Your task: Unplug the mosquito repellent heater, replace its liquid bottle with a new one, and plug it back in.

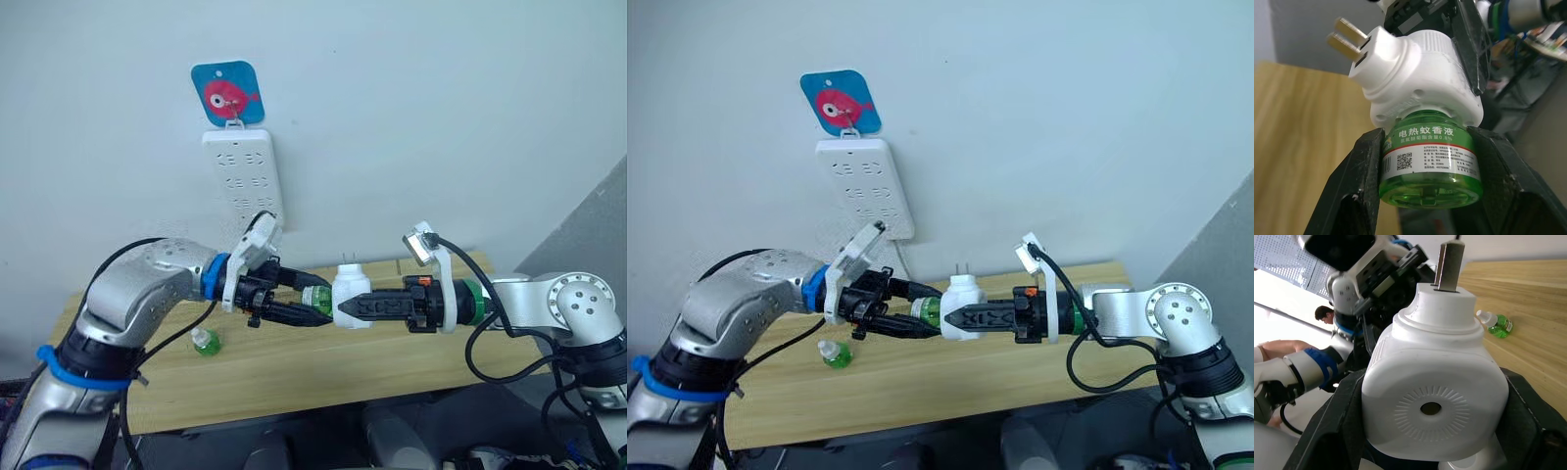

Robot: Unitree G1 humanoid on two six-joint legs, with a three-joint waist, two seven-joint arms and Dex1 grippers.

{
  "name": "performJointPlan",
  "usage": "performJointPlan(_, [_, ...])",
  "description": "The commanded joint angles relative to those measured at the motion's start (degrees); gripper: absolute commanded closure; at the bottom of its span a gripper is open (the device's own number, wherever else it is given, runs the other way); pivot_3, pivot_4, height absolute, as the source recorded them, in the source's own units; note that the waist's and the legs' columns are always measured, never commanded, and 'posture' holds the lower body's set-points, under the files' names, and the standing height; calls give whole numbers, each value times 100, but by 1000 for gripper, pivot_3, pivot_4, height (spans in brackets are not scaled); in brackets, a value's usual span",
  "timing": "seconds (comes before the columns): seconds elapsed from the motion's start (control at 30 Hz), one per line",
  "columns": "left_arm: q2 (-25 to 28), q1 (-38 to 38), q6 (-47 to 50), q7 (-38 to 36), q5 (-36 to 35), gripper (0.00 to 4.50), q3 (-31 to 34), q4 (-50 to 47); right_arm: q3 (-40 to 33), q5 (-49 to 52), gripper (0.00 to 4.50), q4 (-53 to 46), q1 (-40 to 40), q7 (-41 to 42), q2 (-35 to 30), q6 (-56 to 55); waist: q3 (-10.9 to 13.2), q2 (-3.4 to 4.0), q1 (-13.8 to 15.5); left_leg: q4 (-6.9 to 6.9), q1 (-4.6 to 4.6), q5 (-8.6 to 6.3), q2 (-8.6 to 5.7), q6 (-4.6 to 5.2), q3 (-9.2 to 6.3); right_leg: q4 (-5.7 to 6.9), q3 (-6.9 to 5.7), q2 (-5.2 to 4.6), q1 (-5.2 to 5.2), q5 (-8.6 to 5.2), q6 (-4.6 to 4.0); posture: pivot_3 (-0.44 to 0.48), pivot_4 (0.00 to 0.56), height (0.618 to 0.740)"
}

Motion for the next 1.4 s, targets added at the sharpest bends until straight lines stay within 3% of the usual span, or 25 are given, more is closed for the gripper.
performJointPlan(0.03, [-11, -94, 251, 46, 21, 2232, 29, 211, -247, 150, 1415, -332, -154, 301, -1, -19, 4, 0, -4, -2, 0, 0, 0, 0, 1, -2, 1, 0, -1, 0, 0, -211, 115, 740])
performJointPlan(0.1, [-67, -87, 134, 66, 88, 2232, 82, 246, -259, 151, 1415, -330, -142, 301, 2, -45, 6, -3, 1, -4, -1, 0, 1, 0, 0, -2, 1, 0, -2, 0, -1, -211, 115, 740])
performJointPlan(0.23, [-47, 147, -605, -130, 421, 972, 120, 70, -283, 261, 1415, -310, -94, 231, -25, -88, 8, -5, 1, -4, -1, 0, 1, 0, 3, -4, 4, 0, -2, 0, -1, -213, 116, 740])
performJointPlan(0.33, [-198, 450, -1756, -118, 847, 8, 407, -53, -311, 444, 1415, -282, 29, 53, -113, -176, 11, -6, 9, -3, -1, 0, 2, 0, 3, -5, 5, 0, -1, 0, -1, -214, 119, 740])
performJointPlan(0.37, [-289, 570, -2168, -70, 964, 0, 553, -80, -332, 501, 1415, -275, 98, -10, -146, -217, 11, -6, 16, -2, -2, 0, 2, 0, 3, -5, 5, 0, -1, 0, -1, -214, 120, 740])
performJointPlan(0.77, [-1143, 1553, -5712, -138, 1973, 0, 885, 117, -703, 544, 1415, -427, 799, -393, -78, -537, 12, -7, 33, -2, -7, 0, 2, 0, 9, -27, 10, -3, 5, 3, 2, -227, 121, 740])
performJointPlan(1.13, [-1652, 1451, -7323, -46, 2597, 0, 520, 877, -784, 544, 1415, -596, 980, -580, 97, -660, 11, -7, 11, 3, -6, 0, 1, 0, 9, -26, 11, -3, 8, 5, 6, -242, 119, 740])
performJointPlan(1.23, [-1660, 1393, -7372, -1, 2559, 576, 479, 912, -795, 544, 1415, -622, 1001, -584, 101, -664, 11, -7, 8, 3, -6, 0, 1, 0, 9, -25, 11, -3, 8, 5, 6, -241, 120, 740])
performJointPlan(1.4, [-1625, 1231, -7121, 170, 2495, 2193, 441, 814, -796, 544, 1415, -588, 971, -600, 109, -649, 11, -7, 8, 4, -6, 0, 1, 1, 8, -25, 11, -3, 8, 6, 6, -239, 120, 740])
